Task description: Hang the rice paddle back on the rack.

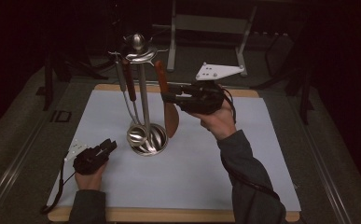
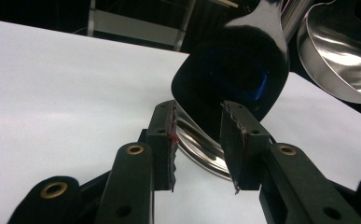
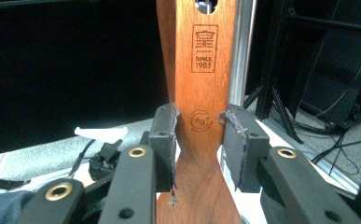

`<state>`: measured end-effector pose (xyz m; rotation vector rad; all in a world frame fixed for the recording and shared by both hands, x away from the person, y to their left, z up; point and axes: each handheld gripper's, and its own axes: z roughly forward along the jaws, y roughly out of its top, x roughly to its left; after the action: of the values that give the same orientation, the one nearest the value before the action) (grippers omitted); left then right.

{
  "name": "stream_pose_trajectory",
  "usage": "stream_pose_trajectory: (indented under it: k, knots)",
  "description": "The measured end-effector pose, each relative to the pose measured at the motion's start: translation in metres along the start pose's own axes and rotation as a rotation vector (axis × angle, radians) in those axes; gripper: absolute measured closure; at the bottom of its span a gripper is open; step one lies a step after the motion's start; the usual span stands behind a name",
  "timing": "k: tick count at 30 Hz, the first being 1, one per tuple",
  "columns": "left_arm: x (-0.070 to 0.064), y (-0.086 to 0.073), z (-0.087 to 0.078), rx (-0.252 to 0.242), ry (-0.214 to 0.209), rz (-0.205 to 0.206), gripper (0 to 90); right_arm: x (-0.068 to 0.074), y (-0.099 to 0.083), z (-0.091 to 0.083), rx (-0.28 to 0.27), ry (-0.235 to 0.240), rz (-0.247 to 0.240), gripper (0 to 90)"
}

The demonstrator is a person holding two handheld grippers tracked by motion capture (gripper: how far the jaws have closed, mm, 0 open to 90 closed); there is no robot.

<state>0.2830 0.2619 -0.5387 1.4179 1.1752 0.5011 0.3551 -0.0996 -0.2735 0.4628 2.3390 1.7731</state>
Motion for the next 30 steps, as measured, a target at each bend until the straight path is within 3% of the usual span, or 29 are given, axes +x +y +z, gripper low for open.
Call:
stream_pose_trajectory:
  k: [16,30]
  knots:
    - [0.000,0.000,0.000,0.001,0.000,0.000,66.0,-0.002,0.006,0.016,0.029,-0.046,0.000,66.3]
    - [0.000,0.000,0.000,0.001,0.000,-0.001,65.8,-0.003,0.001,0.018,0.047,-0.033,0.002,64.4]
